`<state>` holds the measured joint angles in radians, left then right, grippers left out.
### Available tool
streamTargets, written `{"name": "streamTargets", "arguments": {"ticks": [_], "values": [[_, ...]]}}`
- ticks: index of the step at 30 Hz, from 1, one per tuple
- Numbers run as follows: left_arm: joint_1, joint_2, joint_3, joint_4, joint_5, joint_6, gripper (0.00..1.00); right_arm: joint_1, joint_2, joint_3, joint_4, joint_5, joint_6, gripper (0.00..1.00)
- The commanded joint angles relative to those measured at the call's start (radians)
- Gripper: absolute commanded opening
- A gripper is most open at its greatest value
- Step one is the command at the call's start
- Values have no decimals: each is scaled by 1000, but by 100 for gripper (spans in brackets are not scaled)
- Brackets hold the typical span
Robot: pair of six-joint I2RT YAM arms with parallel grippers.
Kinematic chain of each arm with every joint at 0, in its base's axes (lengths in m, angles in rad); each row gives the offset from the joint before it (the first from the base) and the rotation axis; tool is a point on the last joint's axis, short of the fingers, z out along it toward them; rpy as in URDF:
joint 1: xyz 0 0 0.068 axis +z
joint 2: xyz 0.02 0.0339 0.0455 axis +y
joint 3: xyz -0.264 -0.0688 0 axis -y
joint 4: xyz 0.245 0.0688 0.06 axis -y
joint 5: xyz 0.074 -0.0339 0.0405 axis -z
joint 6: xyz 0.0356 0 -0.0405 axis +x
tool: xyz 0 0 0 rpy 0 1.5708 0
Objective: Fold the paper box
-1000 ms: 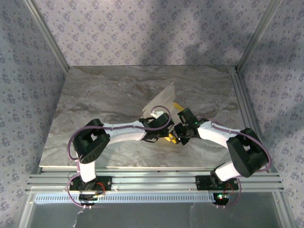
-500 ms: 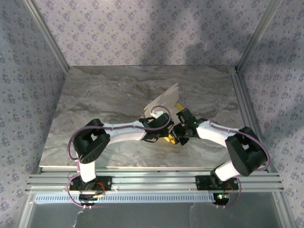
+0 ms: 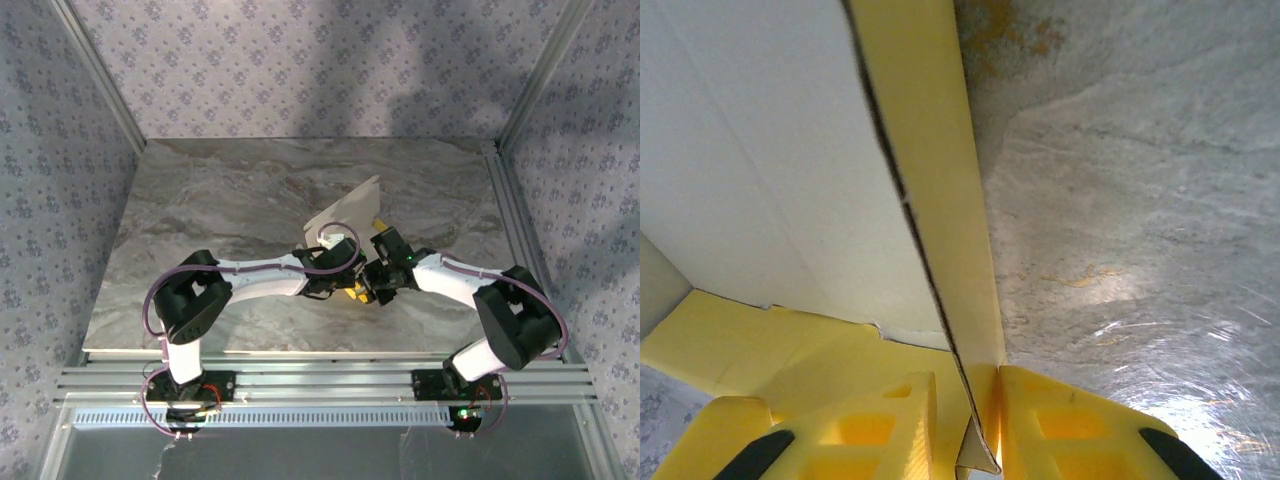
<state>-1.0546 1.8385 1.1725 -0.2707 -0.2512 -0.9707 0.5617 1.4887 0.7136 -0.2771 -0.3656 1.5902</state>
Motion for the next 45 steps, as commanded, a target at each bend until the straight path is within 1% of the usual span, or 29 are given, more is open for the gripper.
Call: {"name": "streamTargets", "arguments": {"ticks": [1, 6, 13, 23, 27, 30, 33, 36, 39, 41, 42, 43, 45], "values": [[-25, 41, -21, 1, 83, -19, 14, 12, 10, 60, 84, -29, 38, 22], [-29, 42, -22, 8, 93, -20, 14, 12, 28, 67, 120, -42, 65, 21], [-32, 41, -26, 10, 96, -22, 13, 12, 38, 83, 112, -42, 73, 16], [-34, 38, -29, 17, 99, -23, 13, 17, 32, 78, 124, -41, 111, 17], [-34, 23, -31, 12, 90, -19, 12, 25, 32, 76, 134, -38, 141, 14], [-34, 10, -25, -16, 65, -4, 12, 38, 32, 71, 155, -35, 171, 14], [-28, -16, -13, -73, 14, 23, 15, 57, 19, 73, 146, -16, 184, 23], [2, -57, -18, -99, -13, 52, 15, 78, -9, 76, 132, 18, 191, 33], [30, -82, -3, -136, -34, 89, 17, 91, -35, 90, 96, 38, 163, 45], [38, -102, 7, -157, -61, 108, 21, 96, -70, 94, 47, 72, 128, 56], [39, -113, 7, -159, -72, 114, 23, 99, -88, 94, 21, 91, 112, 61], [38, -125, 6, -159, -81, 120, 26, 98, -112, 91, -8, 116, 92, 64], [38, -137, 7, -163, -85, 124, 31, 94, -156, 87, -49, 160, 50, 66]]}}
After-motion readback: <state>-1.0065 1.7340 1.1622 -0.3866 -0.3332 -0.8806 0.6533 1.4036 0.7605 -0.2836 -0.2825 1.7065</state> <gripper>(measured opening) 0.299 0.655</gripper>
